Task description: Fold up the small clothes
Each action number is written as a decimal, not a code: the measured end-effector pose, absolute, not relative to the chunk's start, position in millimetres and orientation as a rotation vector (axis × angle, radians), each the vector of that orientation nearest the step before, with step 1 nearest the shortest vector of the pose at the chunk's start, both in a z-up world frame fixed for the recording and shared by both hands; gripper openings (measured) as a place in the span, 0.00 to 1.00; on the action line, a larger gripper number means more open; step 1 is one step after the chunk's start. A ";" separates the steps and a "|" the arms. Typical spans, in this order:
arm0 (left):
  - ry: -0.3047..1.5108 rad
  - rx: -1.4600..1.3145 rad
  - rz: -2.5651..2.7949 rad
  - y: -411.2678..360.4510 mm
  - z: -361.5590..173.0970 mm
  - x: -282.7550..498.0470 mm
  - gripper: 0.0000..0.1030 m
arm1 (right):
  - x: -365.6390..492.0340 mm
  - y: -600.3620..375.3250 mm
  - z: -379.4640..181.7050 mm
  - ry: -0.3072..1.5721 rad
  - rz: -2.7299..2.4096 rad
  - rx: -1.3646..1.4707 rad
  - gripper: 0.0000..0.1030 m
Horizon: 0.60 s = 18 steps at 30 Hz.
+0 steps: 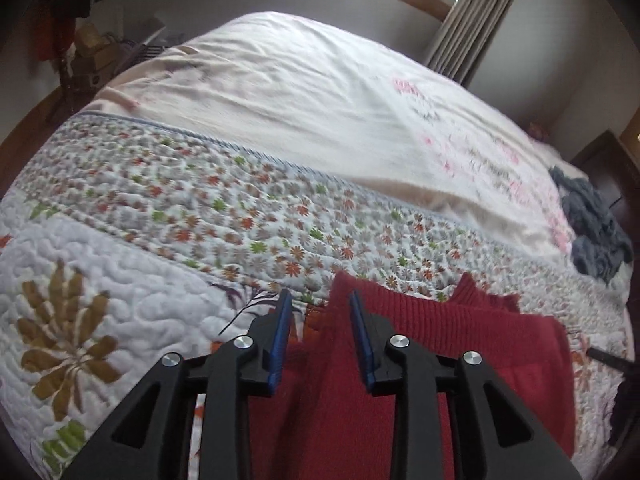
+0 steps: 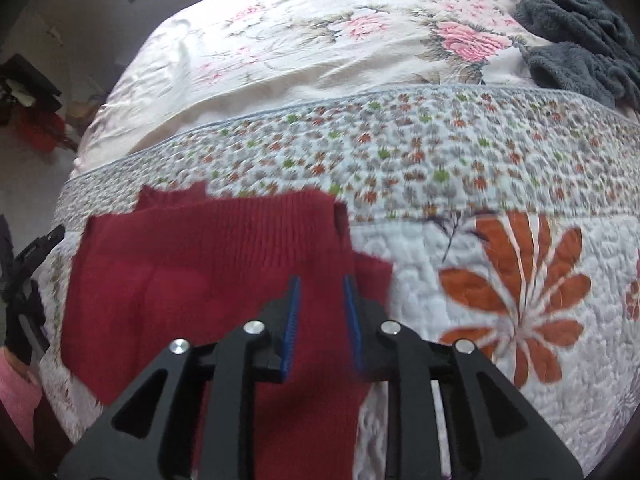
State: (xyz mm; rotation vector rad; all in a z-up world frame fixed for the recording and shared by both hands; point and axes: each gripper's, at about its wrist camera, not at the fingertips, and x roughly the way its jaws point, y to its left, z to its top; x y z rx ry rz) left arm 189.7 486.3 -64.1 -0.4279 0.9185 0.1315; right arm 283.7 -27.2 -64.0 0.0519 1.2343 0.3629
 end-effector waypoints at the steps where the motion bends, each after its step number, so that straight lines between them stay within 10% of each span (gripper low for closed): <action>1: 0.907 -0.432 0.114 484.6 -56.4 178.8 0.29 | 275.8 -30.7 -63.1 1.235 0.369 0.062 0.28; 11: 0.993 -0.403 -0.100 402.0 -58.9 90.9 0.32 | 164.3 -78.4 -104.4 1.359 0.416 0.226 0.42; 18: 1.092 -0.329 -0.072 378.1 -99.1 84.5 0.32 | 150.9 -76.5 -108.1 1.379 0.448 0.230 0.05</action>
